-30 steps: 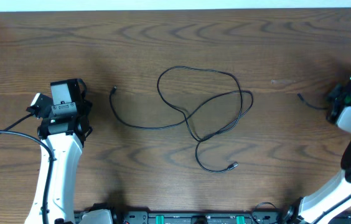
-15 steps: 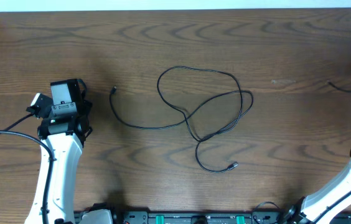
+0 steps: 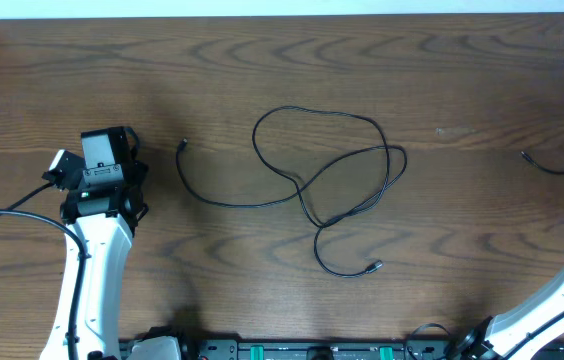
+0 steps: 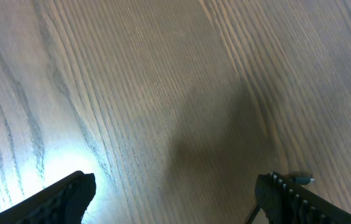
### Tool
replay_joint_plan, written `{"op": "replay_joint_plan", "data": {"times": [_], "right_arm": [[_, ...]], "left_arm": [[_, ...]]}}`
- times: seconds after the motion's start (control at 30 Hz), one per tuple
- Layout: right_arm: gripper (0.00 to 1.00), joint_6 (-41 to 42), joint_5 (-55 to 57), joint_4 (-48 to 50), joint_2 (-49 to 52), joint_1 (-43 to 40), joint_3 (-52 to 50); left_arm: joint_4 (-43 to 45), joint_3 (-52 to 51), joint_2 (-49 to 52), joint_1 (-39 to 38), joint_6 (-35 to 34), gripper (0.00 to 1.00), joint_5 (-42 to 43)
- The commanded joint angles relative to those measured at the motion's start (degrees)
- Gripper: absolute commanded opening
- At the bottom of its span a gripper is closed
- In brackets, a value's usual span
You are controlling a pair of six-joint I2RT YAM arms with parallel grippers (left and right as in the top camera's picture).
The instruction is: Untangle cables
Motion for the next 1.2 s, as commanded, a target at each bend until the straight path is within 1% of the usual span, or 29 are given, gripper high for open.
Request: {"op": "replay_joint_plan", "data": {"times": [0.0, 0.13, 0.27, 0.37, 0.5, 0.63, 0.8, 0.93, 1.1, 1.17], "right_arm": [[0.99, -0.6, -3.9, -1.3, 0.8, 0.2, 0.9], [0.99, -0.7, -11.7, -5.2, 0.8, 1.1, 0.9], [0.99, -0.7, -22.5, -9.1, 0.8, 3.5, 0.9], [0.99, -0.7, -30.6, -11.8, 0.8, 6.4, 0.9], [0.99, -0.6, -37.6, -15.3, 0.8, 11.2, 0.9], [0.99, -0.6, -39.7, -18.8, 0.8, 17.3, 0.8], [0.99, 2.9, -40.5, -22.6, 0.8, 24.9, 0.8], [0.99, 1.6, -41.3, -26.5, 0.8, 31.3, 0.8], [0.87, 0.2, -40.2, -29.3, 0.3, 36.7, 0.9], [0.82, 0.2, -37.5, -30.7, -0.9, 38.9, 0.9]], "left_arm": [[-0.2, 0.0, -0.3, 0.2, -0.3, 0.87, -0.3], [-0.2, 0.0, -0.3, 0.2, -0.3, 0.87, -0.3], [-0.2, 0.0, -0.3, 0.2, -0.3, 0.87, -0.3], [-0.2, 0.0, -0.3, 0.2, -0.3, 0.87, -0.3], [-0.2, 0.0, -0.3, 0.2, -0.3, 0.87, -0.3], [-0.2, 0.0, -0.3, 0.2, -0.3, 0.87, -0.3], [-0.2, 0.0, -0.3, 0.2, -0.3, 0.87, -0.4], [-0.2, 0.0, -0.3, 0.2, -0.3, 0.87, -0.3], [-0.2, 0.0, -0.3, 0.2, -0.3, 0.87, -0.3], [-0.2, 0.0, -0.3, 0.2, -0.3, 0.87, -0.3]]}}
